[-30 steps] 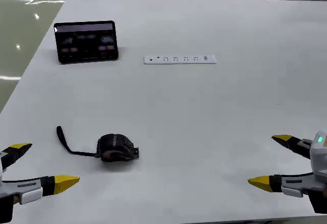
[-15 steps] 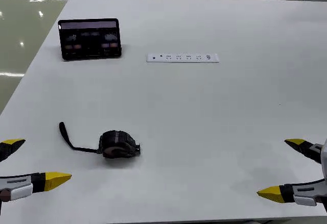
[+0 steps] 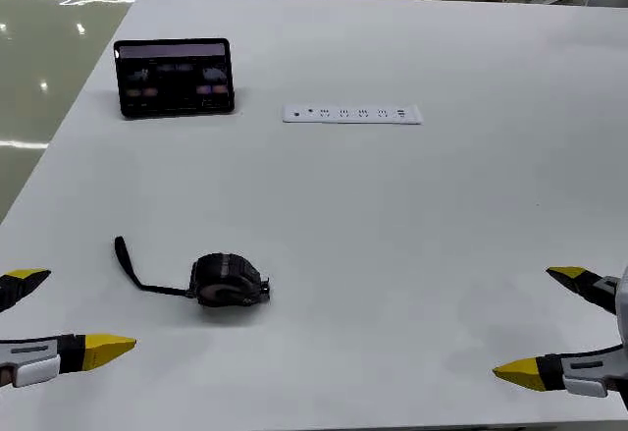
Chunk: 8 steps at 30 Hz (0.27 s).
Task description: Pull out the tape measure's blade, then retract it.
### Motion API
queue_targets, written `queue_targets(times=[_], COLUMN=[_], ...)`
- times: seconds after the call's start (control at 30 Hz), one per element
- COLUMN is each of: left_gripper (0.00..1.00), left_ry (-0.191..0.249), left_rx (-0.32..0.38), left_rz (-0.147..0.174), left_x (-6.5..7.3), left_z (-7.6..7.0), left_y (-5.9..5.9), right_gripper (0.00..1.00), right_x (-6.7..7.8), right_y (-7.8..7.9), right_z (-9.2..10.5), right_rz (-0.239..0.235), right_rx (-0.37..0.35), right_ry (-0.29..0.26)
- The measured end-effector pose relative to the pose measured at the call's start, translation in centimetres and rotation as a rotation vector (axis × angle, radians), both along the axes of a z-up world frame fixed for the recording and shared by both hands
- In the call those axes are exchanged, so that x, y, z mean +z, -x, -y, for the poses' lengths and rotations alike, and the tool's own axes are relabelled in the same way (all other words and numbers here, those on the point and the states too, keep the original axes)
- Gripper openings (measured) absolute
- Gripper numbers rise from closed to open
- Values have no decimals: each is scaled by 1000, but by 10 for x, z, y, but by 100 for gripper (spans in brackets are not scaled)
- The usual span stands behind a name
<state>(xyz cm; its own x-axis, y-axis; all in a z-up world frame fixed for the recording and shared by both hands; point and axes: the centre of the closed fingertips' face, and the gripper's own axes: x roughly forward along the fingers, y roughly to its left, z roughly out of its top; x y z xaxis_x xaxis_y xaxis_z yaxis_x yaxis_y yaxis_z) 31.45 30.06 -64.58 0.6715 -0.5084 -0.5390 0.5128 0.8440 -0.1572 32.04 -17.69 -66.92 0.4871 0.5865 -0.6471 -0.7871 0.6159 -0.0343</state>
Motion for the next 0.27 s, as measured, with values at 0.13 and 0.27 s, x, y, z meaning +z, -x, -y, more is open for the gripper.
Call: queue_targets(times=[0.13,0.27], left_gripper=[100,100], left_ry=[3,5], left_rx=[-3,-8], left_rz=[4,3], left_x=[2,2], left_z=[1,1], left_y=[-1,-3], right_gripper=[100,100], right_x=[-1,-3], right_y=[0,1], right_z=[1,0], right_rz=[-3,-9], right_rx=[-3,-4], right_ry=[1,0])
